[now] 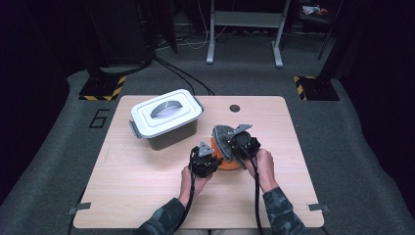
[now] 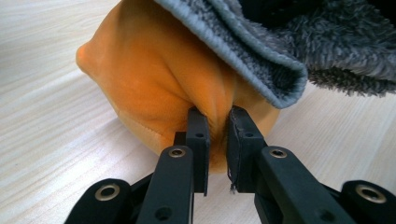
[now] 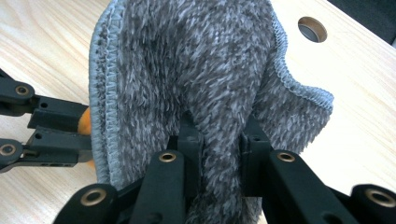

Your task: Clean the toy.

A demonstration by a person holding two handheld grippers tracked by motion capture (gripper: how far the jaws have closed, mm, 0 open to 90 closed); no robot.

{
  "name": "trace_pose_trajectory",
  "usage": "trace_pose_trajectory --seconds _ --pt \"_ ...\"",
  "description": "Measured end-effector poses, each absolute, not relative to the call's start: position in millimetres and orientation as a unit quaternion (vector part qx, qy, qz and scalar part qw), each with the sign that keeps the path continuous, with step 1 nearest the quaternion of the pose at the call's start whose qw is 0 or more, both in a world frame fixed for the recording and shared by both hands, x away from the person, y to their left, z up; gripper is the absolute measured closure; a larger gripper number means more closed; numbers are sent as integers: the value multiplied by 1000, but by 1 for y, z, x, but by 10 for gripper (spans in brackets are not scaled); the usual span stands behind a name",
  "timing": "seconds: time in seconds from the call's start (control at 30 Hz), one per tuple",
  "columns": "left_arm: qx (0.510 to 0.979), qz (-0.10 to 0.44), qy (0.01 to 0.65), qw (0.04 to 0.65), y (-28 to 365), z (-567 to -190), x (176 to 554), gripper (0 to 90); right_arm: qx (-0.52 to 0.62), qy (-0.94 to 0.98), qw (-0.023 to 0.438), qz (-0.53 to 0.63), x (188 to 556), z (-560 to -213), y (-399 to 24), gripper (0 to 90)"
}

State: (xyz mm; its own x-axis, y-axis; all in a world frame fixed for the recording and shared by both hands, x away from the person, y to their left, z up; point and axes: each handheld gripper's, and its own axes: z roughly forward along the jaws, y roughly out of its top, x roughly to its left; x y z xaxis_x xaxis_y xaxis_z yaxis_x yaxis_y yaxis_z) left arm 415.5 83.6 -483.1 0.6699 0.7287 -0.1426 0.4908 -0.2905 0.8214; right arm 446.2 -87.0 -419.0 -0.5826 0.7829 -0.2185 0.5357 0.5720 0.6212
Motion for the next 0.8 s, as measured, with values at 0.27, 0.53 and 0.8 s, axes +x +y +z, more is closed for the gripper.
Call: trace_pose_trajectory --seconds 0.27,0.53,0.8 --pt "792 129 385 456 85 -486 415 797 388 854 249 243 446 -420 -94 751" --pt "793 129 382 457 87 -489 415 797 417 844 242 235 450 -427 -112 751" --pt "791 128 385 457 89 -492 415 793 450 834 224 225 455 -442 -132 749"
